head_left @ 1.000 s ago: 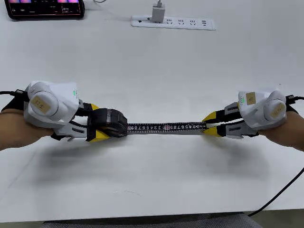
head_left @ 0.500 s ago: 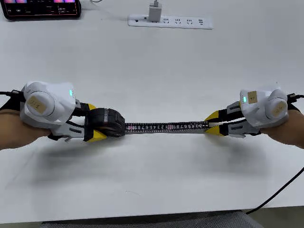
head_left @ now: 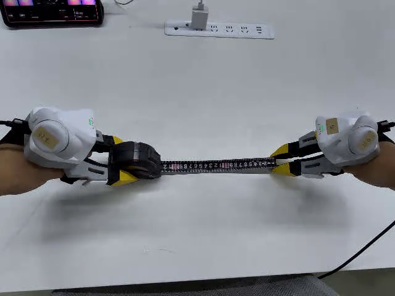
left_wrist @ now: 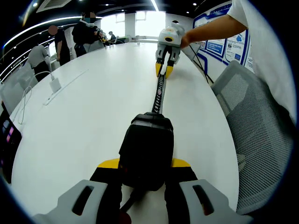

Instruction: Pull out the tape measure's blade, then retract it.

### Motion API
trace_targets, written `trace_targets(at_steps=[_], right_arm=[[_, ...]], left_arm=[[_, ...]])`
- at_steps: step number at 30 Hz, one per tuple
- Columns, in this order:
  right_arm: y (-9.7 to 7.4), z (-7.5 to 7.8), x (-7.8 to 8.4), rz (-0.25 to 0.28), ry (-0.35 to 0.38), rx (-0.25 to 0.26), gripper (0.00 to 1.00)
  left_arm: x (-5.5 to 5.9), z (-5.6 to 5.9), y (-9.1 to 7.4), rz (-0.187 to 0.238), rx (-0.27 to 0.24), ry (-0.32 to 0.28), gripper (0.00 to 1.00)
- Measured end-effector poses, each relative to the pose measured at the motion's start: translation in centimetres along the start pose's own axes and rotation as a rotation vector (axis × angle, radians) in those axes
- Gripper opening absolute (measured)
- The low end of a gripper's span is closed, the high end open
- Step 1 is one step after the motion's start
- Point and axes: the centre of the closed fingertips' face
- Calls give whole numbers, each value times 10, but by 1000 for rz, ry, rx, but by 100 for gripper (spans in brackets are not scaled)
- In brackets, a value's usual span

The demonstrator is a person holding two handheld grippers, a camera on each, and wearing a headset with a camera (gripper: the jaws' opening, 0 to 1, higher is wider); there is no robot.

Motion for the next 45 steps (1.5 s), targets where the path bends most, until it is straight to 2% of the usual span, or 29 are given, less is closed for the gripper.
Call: trace_targets(at_steps=[16,32,36,45], right_arm=[[-9,4,13,-25,5,15,8],[-7,3,14,-35,21,11,8],[-6,2,15,-50,52,11,8],[-5,2,15,-71,51,10,9]], left_arm=[[0,0,0,-2,1,0,30],[0,0,0,-2,-6,4,30],[-1,0,0,-2,-15,-3,31],[-1,0,0,-8,-26,-13,31]])
Point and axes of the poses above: the centre of the closed fingertips' face, and the gripper's own axes: y roughly forward along the fingers, z roughly to its right, x roughly out of its underside, and after that the axes turned 7 degrees about x, right-handed
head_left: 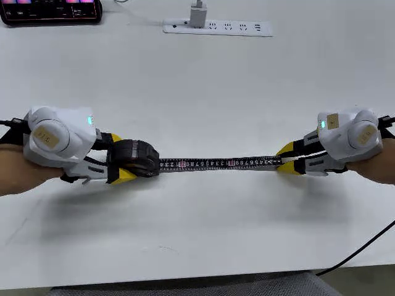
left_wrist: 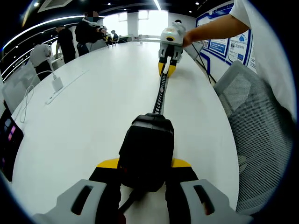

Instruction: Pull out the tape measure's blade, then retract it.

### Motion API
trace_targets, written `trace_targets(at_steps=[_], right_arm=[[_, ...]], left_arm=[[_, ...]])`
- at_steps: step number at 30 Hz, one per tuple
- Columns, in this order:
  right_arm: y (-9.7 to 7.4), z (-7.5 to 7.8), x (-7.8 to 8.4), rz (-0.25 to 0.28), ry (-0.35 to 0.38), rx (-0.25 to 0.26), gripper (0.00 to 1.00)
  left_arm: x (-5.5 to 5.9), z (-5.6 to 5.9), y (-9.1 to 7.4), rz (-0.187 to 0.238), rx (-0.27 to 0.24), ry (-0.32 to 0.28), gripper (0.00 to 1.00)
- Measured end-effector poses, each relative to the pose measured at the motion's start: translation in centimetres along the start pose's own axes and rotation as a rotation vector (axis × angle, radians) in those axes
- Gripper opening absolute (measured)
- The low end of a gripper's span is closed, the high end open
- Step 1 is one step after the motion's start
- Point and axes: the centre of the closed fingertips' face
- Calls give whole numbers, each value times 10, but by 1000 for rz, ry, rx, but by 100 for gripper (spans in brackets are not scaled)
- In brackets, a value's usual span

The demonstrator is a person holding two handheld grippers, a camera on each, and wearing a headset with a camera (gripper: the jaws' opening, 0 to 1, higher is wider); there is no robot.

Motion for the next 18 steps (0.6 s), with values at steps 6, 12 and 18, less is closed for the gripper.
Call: trace_targets(at_steps=[6,12,18], right_arm=[[0,0,0,-13,-23,-1,10],[0,0,0,-23,-22,3,11],[-1,0,0,-24,-28,4,11]], left_arm=[[0,0,0,-5,-1,-3,32],[0,0,0,-7,-2,0,32],[0,0,0,-7,1,-5,32]])
Point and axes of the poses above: the centre of the closed fingertips' face, and the gripper's own axes: y roughly forward along the fingers, z roughly to its right, x roughly out of its underside, and after that the axes turned 7 degrees about x, right-handed
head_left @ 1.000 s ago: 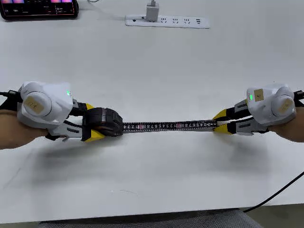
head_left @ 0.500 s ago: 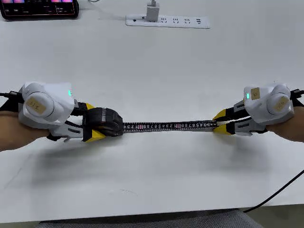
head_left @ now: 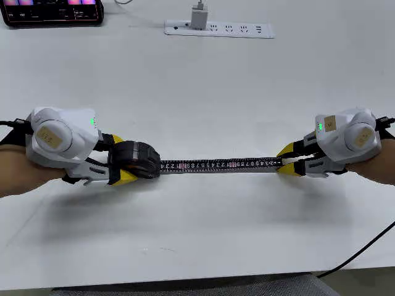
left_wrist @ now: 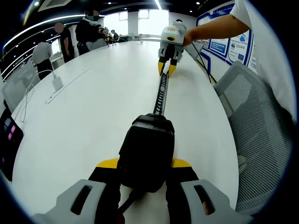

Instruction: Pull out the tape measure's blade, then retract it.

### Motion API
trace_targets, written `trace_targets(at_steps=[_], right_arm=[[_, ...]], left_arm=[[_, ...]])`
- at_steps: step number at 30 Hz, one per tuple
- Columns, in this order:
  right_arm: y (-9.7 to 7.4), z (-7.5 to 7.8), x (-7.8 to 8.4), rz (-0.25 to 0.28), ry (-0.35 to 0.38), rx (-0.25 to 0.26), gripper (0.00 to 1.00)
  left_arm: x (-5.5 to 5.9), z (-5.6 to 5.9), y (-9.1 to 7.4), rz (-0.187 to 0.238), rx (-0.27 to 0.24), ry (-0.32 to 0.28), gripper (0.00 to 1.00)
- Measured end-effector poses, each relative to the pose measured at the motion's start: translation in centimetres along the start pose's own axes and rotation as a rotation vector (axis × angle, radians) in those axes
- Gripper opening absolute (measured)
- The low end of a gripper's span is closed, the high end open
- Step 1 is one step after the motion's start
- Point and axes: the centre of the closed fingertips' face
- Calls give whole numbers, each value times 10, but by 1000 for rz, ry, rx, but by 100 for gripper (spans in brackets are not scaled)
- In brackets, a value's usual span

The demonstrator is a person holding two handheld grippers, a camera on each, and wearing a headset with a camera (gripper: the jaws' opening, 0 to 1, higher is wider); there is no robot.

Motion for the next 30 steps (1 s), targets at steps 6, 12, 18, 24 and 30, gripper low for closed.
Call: trace_targets(at_steps=[6,12,18,24,30], right_arm=[[0,1,0,0,-1,6,14],[2,-3,-5,9,40,-1,28],[2,-5,-5,10,57,0,32],[0,-4,-7,14,64,8,32],[-5,-5,-19,60,119,47,38]], left_arm=[[0,0,0,-1,0,-2,32],[-1,-1,-1,-2,-4,1,33],[-3,-3,-4,8,-15,-18,38],[-4,-4,-7,16,-18,-23,39],[-9,-5,-16,39,-59,-48,48]])
Point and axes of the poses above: the centre of the closed fingertips' face, and the gripper's own axes: y roughly forward along the fingers, z roughly to its right, x roughly out of its underside, and after that the axes turned 7 degrees about x, right-handed
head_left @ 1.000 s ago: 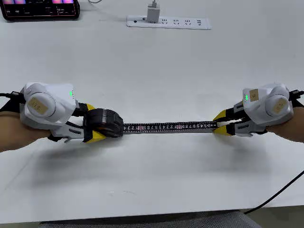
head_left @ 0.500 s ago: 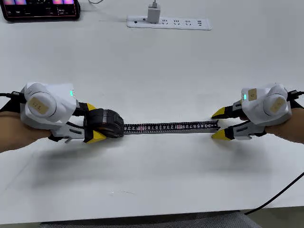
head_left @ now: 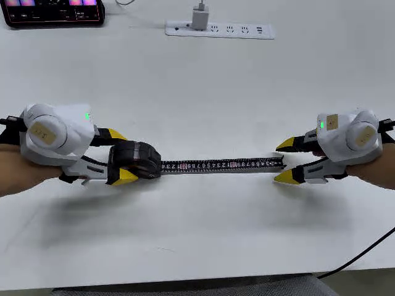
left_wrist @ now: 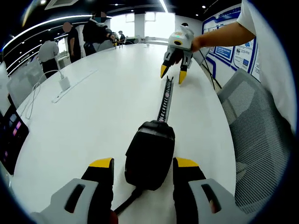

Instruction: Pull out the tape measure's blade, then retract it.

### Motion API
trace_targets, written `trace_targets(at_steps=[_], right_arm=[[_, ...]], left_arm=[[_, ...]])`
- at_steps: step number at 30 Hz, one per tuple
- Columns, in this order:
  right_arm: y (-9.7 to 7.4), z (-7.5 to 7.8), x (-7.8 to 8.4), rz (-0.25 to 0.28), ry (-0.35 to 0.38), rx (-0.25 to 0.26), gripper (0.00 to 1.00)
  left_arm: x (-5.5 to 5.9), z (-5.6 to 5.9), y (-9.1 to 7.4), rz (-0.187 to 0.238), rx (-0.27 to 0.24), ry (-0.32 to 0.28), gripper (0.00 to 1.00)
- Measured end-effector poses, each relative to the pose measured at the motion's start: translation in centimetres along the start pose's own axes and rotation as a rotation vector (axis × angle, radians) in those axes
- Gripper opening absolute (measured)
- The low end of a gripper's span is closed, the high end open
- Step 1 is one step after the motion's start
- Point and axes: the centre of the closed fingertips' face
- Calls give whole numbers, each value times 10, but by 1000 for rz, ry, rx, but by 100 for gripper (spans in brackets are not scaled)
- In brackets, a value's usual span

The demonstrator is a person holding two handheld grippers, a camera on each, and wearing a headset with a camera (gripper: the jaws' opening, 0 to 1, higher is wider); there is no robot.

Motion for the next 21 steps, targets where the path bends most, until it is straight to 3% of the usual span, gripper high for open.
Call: trace_targets(at_steps=[10,21], right_arm=[[-4,-4,-9,34,55,50,53],[-10,-10,-13,41,83,87,64]], left_arm=[[-2,1,-18,42,-48,-89,59],[-1,11,-30,72,-81,-117,66]])
Point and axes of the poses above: the centre of the closed fingertips' face, and the gripper's own axes: y roughly forward along the fingers, z roughly to its right, x roughly out of its underside, and after that the axes turned 7 degrees about x, right-handed
